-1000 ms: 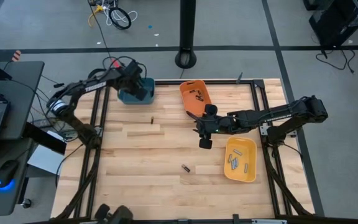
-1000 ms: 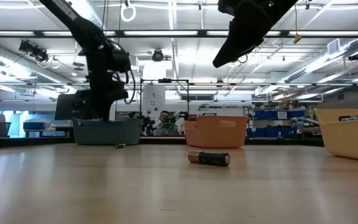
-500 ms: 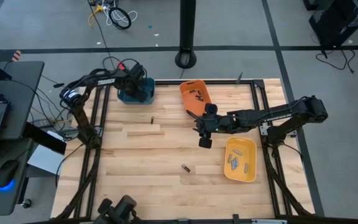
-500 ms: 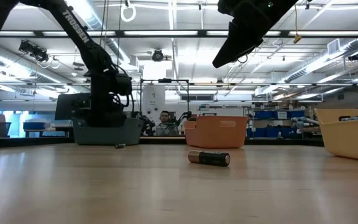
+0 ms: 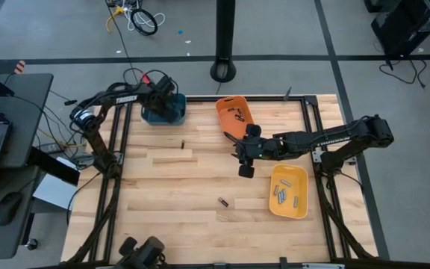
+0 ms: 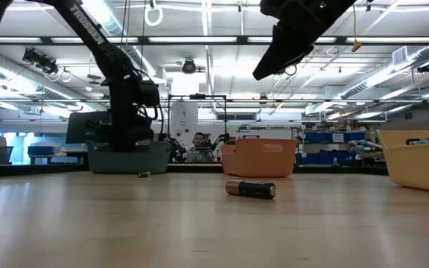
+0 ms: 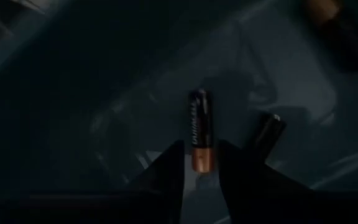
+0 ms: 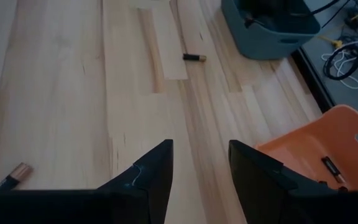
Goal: Sort batteries
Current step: Put the big black battery into the blue bin
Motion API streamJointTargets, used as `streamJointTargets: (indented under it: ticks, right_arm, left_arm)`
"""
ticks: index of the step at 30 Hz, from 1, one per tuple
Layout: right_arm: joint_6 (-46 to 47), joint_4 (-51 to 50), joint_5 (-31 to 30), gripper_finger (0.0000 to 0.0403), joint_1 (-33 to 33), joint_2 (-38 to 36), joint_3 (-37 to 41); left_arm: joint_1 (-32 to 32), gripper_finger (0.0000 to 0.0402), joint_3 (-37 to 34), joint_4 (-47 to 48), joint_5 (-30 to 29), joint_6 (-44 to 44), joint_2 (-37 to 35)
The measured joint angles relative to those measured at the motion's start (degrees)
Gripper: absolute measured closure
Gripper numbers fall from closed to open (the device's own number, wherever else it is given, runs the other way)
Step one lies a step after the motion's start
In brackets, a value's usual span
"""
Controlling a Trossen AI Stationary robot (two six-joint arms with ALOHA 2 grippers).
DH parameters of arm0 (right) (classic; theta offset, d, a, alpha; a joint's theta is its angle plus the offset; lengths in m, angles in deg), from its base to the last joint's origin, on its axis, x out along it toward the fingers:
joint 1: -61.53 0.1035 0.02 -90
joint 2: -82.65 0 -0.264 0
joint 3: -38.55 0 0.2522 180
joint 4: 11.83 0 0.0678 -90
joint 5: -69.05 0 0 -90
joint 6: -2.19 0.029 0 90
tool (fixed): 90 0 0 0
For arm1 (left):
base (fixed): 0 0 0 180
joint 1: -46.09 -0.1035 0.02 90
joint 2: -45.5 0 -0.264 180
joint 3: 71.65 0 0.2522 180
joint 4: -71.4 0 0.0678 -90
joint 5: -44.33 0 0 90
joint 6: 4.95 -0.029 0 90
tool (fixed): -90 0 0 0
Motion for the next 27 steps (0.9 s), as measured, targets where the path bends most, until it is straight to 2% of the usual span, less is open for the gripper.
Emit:
streamJointTargets:
  ticks: [7,12,17,20,24,27]
  right_arm:
    - [-1.6,2.4,0.0,0.0235,-0.6,0.0,0.0]
    - [-3.0,1.2,0.1,0.0237,-1.1,0.0,0.0]
    - [-3.2,4.8,3.8,0.0273,-1.7,-0.1,4.2]
    - [-3.0,11.1,7.5,0.0321,-1.8,-0.1,8.8]
    - [-2.8,19.5,8.0,0.0389,-1.8,-0.1,14.5]
    - [-1.4,25.2,8.0,0.0383,-1.8,-0.1,17.1]
  left_arm:
    - [0.1,0.0294,0.0,0.3,-0.1,0.0,-8.2]
    - [3.0,0.0294,0.0,2.6,0.7,0.2,-15.9]
    - [11.4,0.0306,0.0,8.1,4.3,4.5,-22.7]
    - [18.6,0.0326,0.0,11.4,4.5,9.0,-24.4]
    - [27.8,0.0358,0.0,14.7,4.4,17.1,-23.6]
    - [33.5,0.0375,0.0,13.5,3.8,24.3,-21.2]
